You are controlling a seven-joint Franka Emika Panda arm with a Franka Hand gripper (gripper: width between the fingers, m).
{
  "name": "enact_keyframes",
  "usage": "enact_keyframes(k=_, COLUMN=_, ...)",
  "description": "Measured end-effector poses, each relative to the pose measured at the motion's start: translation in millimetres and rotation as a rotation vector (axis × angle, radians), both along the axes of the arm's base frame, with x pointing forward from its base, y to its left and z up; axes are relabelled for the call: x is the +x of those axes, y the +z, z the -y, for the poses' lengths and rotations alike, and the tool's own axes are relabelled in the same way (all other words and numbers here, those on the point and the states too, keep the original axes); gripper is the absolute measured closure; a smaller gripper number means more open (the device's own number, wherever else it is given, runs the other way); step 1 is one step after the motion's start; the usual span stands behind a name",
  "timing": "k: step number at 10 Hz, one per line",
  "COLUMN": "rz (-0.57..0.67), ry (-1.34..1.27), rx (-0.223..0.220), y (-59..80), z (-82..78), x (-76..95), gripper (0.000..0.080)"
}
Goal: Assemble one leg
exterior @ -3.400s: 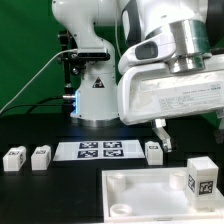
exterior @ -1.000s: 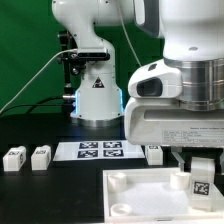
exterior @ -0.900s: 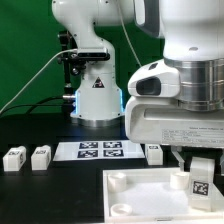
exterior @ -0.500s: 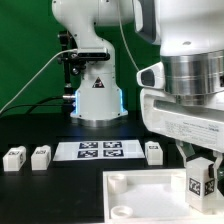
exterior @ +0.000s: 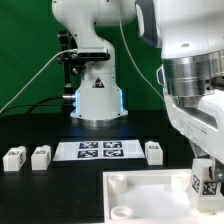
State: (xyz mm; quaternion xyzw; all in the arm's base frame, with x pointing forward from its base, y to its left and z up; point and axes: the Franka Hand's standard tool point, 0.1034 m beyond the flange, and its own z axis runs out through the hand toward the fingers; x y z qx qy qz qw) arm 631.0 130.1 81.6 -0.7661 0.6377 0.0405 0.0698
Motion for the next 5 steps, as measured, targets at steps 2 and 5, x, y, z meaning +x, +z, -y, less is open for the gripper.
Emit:
enact_keyframes(k=2, rz=0.059, ry=0.323, rx=-0.013, y=-1.7, z=7.2, x=1.2, gripper=0.0188)
enact_keyframes(k=5, rz=0.11, ry=0.743, rx=-0.044, y=-1.4, z=6.9, x=2.5, gripper=0.0153)
